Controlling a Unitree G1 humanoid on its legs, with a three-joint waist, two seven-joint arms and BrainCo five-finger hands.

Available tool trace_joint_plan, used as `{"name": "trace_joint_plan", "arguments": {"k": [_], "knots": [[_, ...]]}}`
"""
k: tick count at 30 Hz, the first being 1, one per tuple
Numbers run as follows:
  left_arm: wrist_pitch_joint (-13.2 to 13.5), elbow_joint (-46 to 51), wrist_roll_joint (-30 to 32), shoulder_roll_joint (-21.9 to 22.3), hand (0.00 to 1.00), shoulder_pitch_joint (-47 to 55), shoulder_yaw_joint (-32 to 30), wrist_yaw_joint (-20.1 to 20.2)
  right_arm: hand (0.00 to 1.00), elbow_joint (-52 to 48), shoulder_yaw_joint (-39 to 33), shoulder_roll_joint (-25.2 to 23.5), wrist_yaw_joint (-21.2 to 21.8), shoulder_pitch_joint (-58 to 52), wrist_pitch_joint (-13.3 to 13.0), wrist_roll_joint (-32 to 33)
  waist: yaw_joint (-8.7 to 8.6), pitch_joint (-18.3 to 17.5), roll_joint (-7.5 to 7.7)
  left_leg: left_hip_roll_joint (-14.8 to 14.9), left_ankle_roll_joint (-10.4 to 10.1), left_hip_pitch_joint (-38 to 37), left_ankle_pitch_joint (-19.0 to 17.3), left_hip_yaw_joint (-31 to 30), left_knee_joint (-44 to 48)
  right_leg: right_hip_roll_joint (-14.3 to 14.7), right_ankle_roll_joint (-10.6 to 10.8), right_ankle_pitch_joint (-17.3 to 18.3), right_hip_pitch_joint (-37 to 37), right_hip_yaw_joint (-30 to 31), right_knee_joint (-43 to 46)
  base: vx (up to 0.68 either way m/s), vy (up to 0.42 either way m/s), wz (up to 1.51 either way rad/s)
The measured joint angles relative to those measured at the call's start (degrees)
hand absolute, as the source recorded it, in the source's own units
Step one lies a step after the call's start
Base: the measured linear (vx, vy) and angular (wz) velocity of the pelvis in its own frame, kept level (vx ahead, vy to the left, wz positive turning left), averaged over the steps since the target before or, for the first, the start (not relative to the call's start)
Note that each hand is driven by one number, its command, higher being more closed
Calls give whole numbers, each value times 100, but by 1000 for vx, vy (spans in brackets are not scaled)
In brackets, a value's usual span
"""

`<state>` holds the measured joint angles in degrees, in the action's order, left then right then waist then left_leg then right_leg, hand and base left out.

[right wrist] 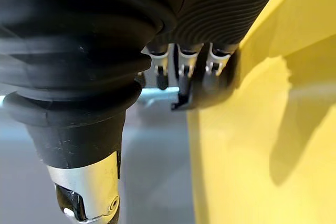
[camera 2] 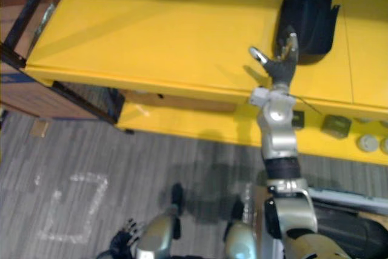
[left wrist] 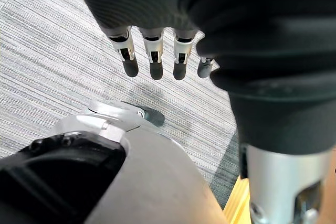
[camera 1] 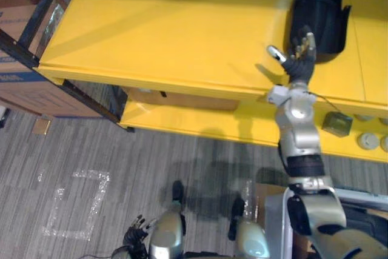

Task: Walk over and take plastic housings, then place them on the shelf

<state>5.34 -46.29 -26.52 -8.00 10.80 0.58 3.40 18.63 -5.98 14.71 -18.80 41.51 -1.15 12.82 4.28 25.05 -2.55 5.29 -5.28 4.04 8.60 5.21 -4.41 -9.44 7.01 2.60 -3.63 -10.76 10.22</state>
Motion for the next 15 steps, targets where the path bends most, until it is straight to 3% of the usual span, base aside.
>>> {"name": "trace_joint_plan", "arguments": {"k": [15], "knots": [[0,8,-1,2,0,0,0,-14,0,31,-142,43,-106,55,2,-1,-19,1,2,0,1,-1,1,0,0,12,-1,-1,0,4,3,0,0,0]]}}
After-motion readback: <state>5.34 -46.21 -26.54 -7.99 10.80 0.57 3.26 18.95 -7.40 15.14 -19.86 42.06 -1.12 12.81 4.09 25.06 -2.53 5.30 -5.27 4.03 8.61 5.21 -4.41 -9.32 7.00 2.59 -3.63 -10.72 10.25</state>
